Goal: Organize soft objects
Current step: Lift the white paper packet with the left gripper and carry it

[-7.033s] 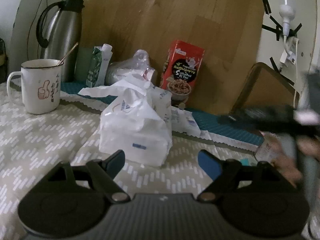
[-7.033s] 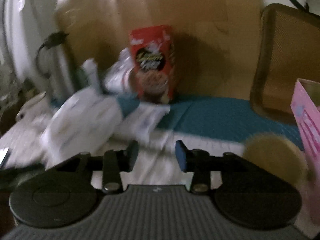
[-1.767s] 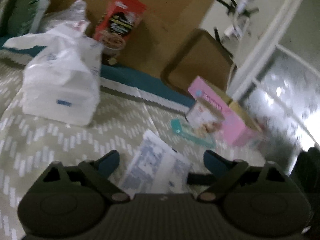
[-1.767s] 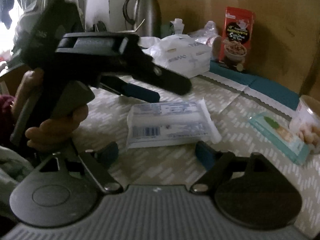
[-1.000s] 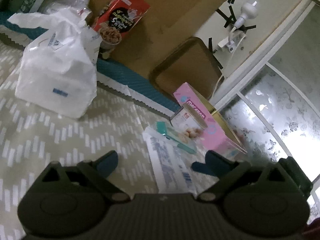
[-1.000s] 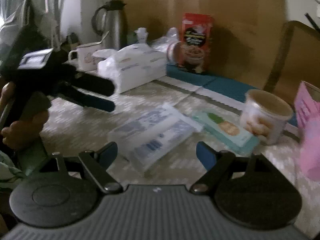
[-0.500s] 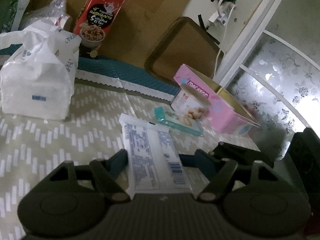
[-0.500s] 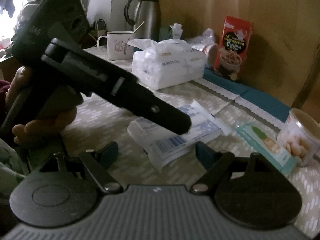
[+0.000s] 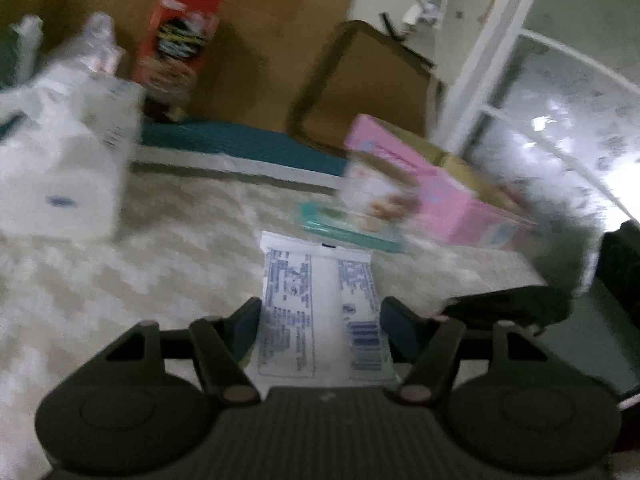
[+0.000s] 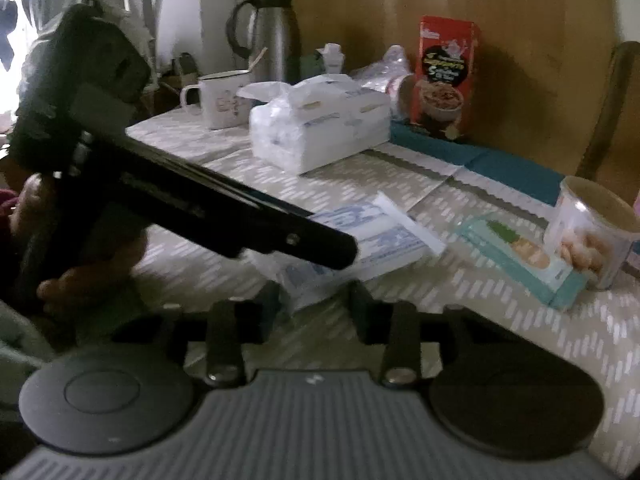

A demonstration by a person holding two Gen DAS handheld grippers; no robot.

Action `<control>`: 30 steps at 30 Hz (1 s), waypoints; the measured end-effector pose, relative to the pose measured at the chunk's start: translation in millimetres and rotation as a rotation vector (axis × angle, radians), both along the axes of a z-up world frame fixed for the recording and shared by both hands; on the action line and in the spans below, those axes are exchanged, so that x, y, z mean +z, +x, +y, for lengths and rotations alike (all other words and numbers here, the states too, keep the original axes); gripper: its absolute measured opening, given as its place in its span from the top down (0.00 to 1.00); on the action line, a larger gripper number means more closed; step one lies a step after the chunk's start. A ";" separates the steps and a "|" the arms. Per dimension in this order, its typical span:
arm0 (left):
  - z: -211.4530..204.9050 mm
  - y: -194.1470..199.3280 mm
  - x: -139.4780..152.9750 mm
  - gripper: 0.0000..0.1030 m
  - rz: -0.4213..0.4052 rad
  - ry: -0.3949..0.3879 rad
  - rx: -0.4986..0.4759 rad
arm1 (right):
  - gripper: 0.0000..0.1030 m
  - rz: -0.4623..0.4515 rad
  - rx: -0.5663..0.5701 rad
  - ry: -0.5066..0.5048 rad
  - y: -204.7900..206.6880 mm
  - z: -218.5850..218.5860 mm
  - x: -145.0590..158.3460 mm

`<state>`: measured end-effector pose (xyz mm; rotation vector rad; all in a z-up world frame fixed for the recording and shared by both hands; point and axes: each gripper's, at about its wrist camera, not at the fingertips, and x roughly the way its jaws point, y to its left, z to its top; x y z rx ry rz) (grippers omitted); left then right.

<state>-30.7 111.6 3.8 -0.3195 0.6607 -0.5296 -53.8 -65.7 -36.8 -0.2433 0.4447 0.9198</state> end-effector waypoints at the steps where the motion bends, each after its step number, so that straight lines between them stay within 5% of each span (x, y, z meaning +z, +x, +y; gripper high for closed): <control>1: -1.1 -1.1 -1.4 0.36 0.008 -0.045 -0.022 | 0.67 -0.004 0.013 -0.004 -3.9 -1.1 -0.7; 3: -5.6 -2.8 -4.1 0.35 0.027 -0.118 -0.053 | 0.67 -0.022 0.021 -0.010 -11.5 -3.9 -2.7; 7: -12.3 -0.9 -3.3 0.32 0.044 -0.110 -0.058 | 0.67 0.001 0.018 0.014 -13.8 -16.1 -3.7; 11: -4.7 -1.8 1.2 0.31 0.039 -0.031 0.044 | 0.66 -0.001 0.033 0.017 -20.2 -23.9 -3.8; 19: 43.9 -24.2 5.0 0.31 0.071 -0.070 0.211 | 0.65 0.019 0.021 0.095 -18.2 -69.3 11.5; 24: 41.2 -41.3 6.5 0.29 0.096 -0.143 0.173 | 0.55 0.090 -0.124 0.268 12.9 -99.1 21.9; 30: 17.0 -43.8 3.9 0.23 0.131 -0.138 0.103 | 0.51 0.139 -0.228 0.235 44.2 -83.9 9.2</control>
